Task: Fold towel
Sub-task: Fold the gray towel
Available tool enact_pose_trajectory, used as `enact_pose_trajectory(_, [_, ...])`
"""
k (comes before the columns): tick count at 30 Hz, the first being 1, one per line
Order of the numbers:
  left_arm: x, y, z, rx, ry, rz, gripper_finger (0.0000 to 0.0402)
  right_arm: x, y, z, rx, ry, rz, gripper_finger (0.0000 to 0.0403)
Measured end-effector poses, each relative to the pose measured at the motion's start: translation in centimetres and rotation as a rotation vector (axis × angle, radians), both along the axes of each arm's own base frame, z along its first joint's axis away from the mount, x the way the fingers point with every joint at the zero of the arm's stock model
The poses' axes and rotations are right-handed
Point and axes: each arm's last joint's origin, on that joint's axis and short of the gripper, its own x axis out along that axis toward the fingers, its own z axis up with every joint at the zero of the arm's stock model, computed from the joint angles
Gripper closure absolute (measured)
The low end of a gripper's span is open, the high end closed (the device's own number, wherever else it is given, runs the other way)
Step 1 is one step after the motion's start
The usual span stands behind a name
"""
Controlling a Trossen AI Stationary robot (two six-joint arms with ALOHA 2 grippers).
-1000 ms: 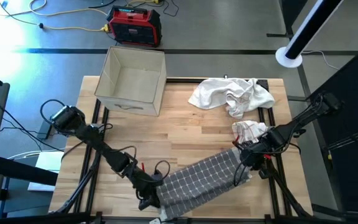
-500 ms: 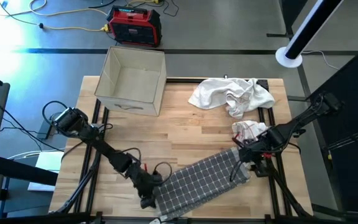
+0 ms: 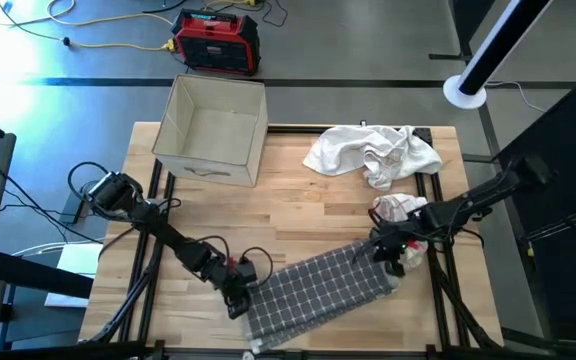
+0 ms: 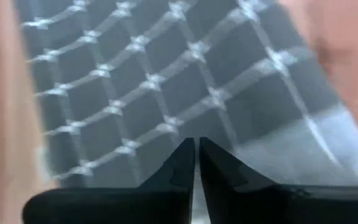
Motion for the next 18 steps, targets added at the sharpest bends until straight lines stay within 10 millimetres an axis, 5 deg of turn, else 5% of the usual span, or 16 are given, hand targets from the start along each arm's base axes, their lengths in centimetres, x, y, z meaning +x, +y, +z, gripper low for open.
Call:
enact_pose_trajectory(8, [-1.9, 3.3, -0.5, -0.001, 0.286, 0.021, 0.0394, 0.7, -2.9, -0.5, -0.179, -0.074, -0.192, 0.0402])
enact_pose_trajectory(18, [-4.3, 12.3, 2.8, 0.384, 0.445, 0.331, 0.0401, 2.2, -7.3, 0.7, -0.281, -0.222, -0.440, 0.0403])
